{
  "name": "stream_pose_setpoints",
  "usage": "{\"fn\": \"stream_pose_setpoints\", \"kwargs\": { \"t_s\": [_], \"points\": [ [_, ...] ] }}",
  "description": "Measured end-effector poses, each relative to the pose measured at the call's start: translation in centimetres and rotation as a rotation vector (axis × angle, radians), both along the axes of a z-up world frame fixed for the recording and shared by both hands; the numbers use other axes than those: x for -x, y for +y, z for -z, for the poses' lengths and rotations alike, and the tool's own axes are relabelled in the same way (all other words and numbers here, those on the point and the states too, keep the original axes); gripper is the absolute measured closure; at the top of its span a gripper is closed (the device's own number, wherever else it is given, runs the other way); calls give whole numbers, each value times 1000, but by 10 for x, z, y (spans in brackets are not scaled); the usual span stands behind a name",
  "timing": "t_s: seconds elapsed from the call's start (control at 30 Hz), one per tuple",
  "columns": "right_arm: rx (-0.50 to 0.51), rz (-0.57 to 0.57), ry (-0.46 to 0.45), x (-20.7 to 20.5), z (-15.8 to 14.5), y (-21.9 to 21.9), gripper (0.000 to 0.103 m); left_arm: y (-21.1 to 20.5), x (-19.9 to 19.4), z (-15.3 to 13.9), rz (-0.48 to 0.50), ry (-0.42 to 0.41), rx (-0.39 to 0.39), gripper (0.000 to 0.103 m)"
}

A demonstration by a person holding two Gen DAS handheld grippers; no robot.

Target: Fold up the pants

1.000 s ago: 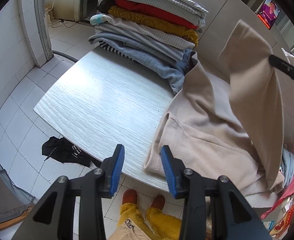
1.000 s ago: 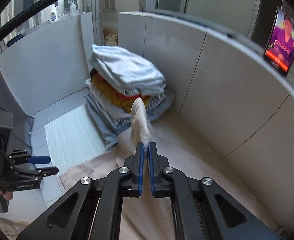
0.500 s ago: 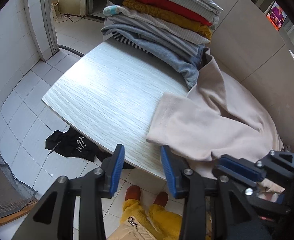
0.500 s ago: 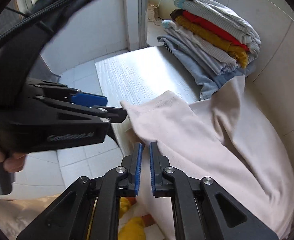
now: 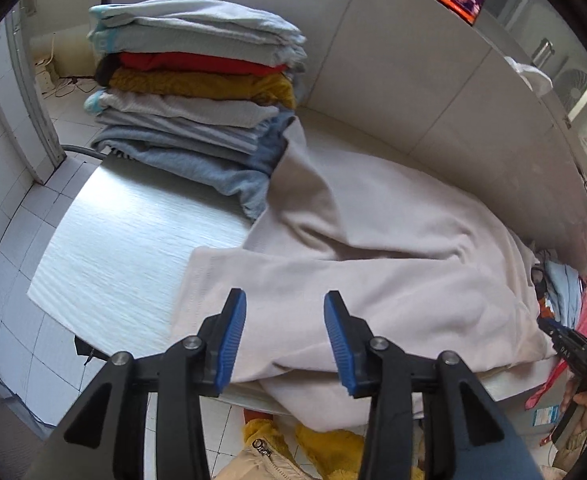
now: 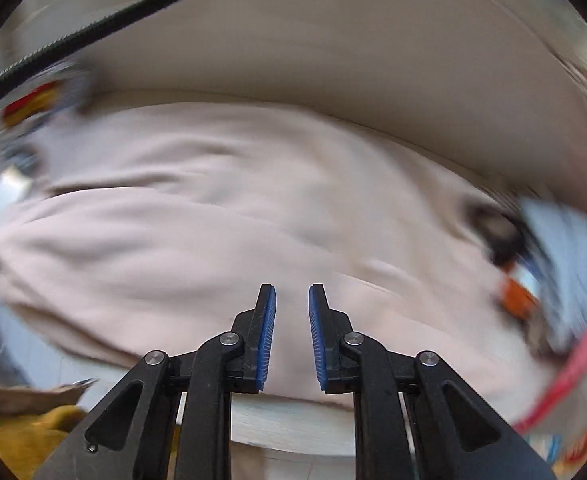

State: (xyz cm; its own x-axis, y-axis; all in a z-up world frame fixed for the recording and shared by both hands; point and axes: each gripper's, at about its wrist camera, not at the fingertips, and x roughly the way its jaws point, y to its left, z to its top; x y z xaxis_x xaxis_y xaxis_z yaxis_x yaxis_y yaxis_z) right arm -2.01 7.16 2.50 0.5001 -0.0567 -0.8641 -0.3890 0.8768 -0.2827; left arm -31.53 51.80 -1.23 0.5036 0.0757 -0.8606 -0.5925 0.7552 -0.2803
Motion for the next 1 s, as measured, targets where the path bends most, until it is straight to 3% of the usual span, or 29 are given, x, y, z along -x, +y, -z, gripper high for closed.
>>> {"fn": "stream_pose_setpoints", "kwargs": {
  "t_s": [0.1, 0.17, 0.23, 0.27, 0.33, 0.37, 0.53, 0.57, 0.63, 0.67, 0.7, 0.9, 1.0],
  "points": [
    [-28, 258, -22, -22, -9, -89, 82, -13, -18, 14, 37, 28, 2, 61],
    [-145, 397, -1, -29, -11, -138, 72, -22, -29, 22, 54, 61, -14, 61],
    [-302, 482, 47, -33, -8, -176, 51, -28, -36, 29, 64, 97, -24, 61],
    [-372, 513, 88, -35, -3, -188, 47, -30, -38, 33, 65, 109, -22, 61],
    [-483, 532, 174, -44, 13, -199, 44, -33, -41, 38, 59, 130, -18, 61],
    [-492, 530, 190, -49, 21, -197, 44, -34, -42, 41, 54, 141, -19, 61],
    [-387, 468, 255, -70, 56, -177, 43, -40, -46, 49, 27, 181, -35, 61],
    [-368, 451, 235, -72, 59, -172, 43, -41, -47, 50, 22, 184, -42, 61],
    [-332, 423, 237, -76, 63, -160, 49, -44, -48, 51, 13, 196, -52, 61],
    [-334, 404, 244, -77, 63, -156, 59, -46, -49, 53, 12, 201, -57, 61],
    [-349, 374, 269, -79, 64, -150, 83, -48, -52, 55, 13, 208, -64, 61],
    [-350, 359, 217, -62, 2, -161, 90, -56, -62, 57, 14, 259, -97, 60],
    [-230, 374, 217, -63, -3, -173, 90, -59, -62, 62, 20, 286, -88, 58]
  ]
}}
